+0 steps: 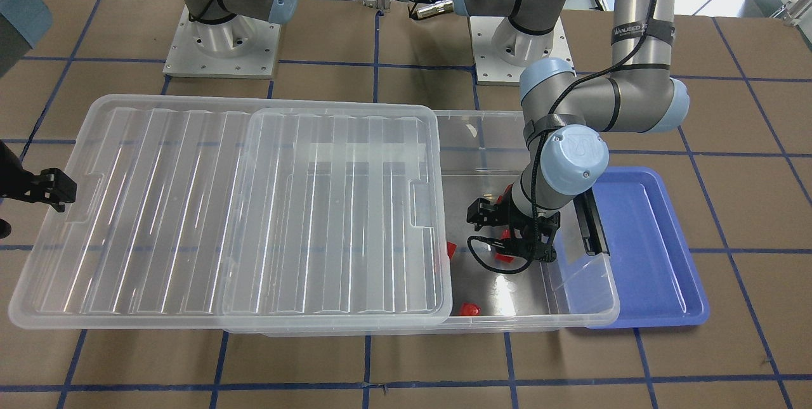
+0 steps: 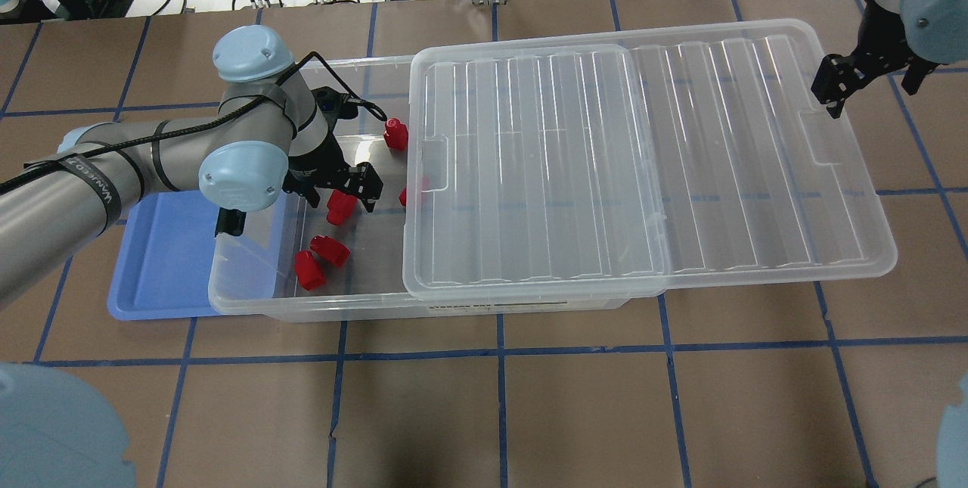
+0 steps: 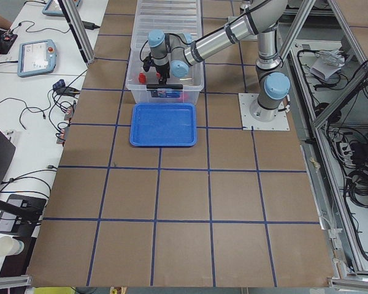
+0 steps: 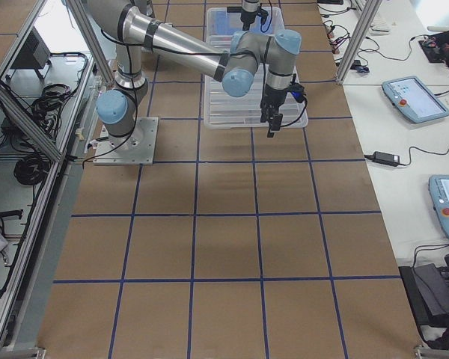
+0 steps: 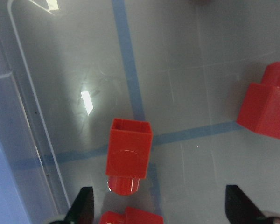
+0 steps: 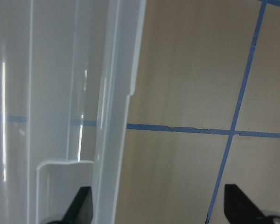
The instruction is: Place red block in blue tray from box
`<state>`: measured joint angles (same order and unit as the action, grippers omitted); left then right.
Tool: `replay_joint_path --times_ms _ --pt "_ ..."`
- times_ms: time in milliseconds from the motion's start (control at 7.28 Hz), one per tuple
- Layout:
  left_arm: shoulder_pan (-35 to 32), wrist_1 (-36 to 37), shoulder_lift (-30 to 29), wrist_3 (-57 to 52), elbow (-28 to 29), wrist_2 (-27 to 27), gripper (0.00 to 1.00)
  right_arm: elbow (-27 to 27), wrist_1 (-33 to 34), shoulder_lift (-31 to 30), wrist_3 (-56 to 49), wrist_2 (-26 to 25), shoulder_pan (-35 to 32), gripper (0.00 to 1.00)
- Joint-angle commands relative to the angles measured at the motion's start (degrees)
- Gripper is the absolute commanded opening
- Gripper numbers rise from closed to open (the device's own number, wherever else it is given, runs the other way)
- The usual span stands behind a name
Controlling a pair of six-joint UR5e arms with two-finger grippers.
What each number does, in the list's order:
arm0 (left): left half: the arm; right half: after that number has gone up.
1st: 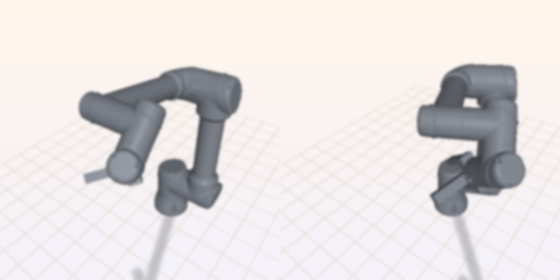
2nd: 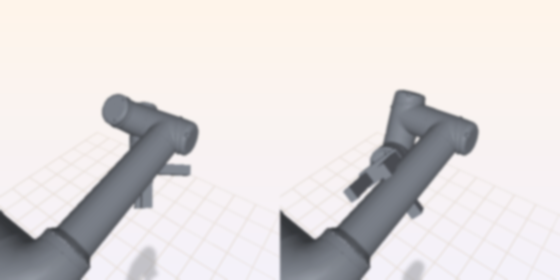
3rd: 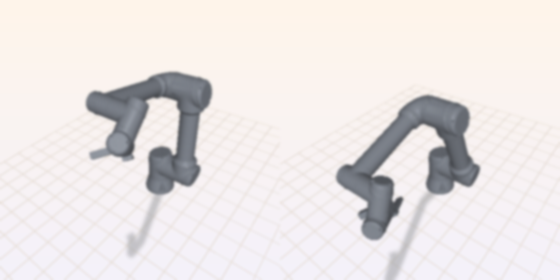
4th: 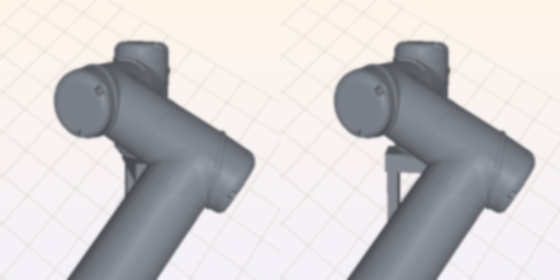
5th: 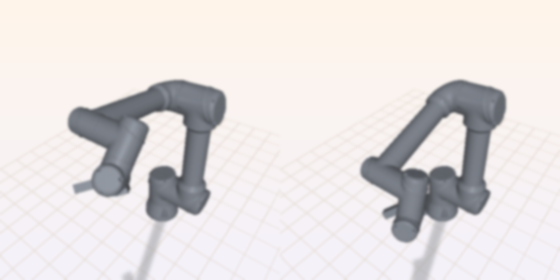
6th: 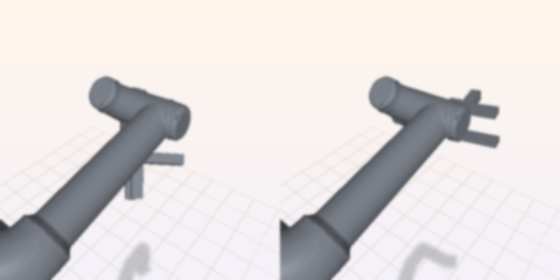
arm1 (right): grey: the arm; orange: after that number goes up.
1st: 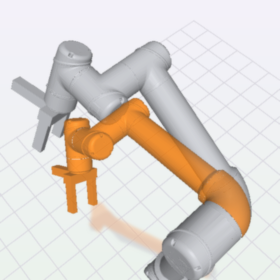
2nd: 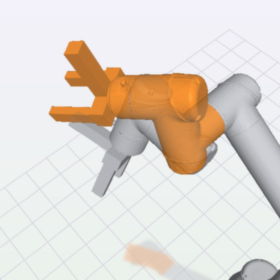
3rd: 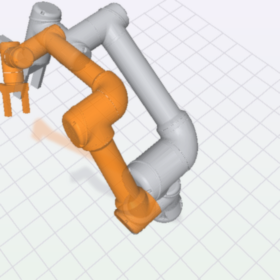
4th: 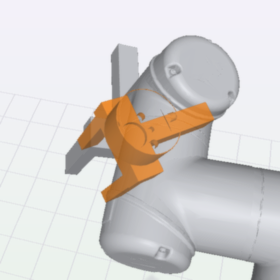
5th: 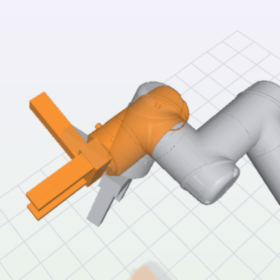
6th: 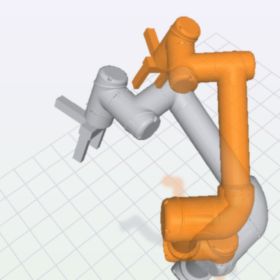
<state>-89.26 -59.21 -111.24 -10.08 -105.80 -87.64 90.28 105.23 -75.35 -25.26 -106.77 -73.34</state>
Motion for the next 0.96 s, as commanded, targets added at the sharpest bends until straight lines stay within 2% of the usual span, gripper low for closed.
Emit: replay_joint_path --times_ms 0,137,275,550,687,824 --pt "-0.30 2.59 -1.43 0.06 0.06 -0.42 1.00 -0.02 -0.20 -1.19 0.03 0.07 -0.05 1.00" --pt "-0.30 4.87 -2.91 0.15 0.07 -0.51 1.00 0.07 -0.47 -2.07 0.03 0.33 -0.05 1.00" --pt "-0.39 5.59 -3.71 0.49 -0.11 -0.51 1.00 -0.19 -0.73 -2.69 0.20 2.68 -0.05 1.00" --pt "-0.13 5.95 -3.98 0.67 -0.46 -0.69 0.99 -1.85 -3.26 -3.75 0.21 2.79 -0.05 1.00" --pt "-0.30 5.86 -3.63 3.28 -0.37 -1.82 0.77 -4.39 -7.02 -3.83 0.21 3.31 -0.05 1.00" --pt "-0.82 5.95 -3.63 3.83 -0.46 -2.87 0.62 -6.85 -10.54 -3.75 0.29 3.67 -0.05 1.00"
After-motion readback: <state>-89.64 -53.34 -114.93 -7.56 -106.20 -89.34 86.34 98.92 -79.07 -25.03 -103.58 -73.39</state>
